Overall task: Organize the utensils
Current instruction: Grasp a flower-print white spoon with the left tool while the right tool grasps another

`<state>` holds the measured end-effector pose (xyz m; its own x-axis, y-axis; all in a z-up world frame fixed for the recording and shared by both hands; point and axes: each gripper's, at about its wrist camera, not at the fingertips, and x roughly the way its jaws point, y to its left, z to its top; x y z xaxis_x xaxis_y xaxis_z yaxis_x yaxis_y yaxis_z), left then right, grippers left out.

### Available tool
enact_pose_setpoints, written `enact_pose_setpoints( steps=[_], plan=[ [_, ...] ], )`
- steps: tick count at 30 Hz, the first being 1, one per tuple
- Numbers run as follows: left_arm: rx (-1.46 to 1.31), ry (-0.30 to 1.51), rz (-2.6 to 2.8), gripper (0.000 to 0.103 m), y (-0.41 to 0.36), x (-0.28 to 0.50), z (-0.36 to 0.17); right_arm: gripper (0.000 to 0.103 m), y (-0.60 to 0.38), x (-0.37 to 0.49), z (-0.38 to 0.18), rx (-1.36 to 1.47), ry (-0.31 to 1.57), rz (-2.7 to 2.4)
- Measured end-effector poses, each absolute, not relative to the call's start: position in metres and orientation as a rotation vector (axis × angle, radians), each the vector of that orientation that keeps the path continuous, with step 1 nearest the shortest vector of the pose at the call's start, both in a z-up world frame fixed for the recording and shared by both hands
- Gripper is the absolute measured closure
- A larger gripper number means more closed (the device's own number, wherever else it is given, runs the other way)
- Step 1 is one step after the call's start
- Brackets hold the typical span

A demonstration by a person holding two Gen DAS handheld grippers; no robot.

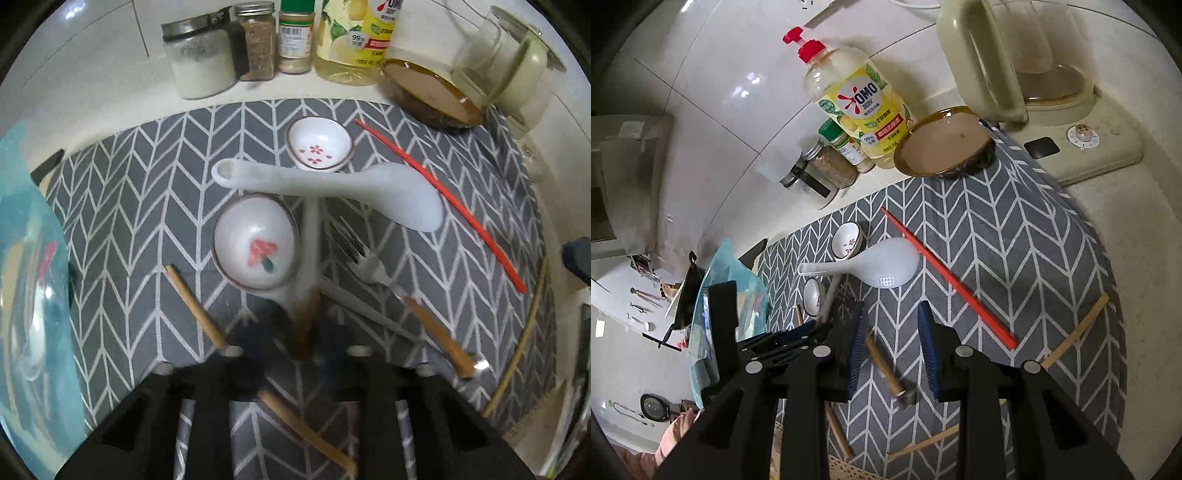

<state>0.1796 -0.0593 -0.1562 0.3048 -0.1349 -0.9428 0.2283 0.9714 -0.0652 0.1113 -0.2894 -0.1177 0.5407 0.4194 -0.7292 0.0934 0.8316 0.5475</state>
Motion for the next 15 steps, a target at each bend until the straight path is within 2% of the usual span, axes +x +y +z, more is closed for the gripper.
enact_pose_setpoints(
  steps=[3,10,15],
  plan=[
    [-0.052,1.285,-0.277,0.087,-0.041,0.168,-0.145,0.075,-0.283,0.114,-0.121,0.567,1.005,0.227],
    [-0.048,1.275,-0.303,0.088,-0.018,0.115,-0.121,0.075,-0.251,0.123,-0.132,0.519,1.053,0.308],
    [-0.030,1.324,-0.312,0.086,-0.004,0.098,-0.135,0.075,-0.223,0.130,-0.143,0.470,1.098,0.378]
  ],
)
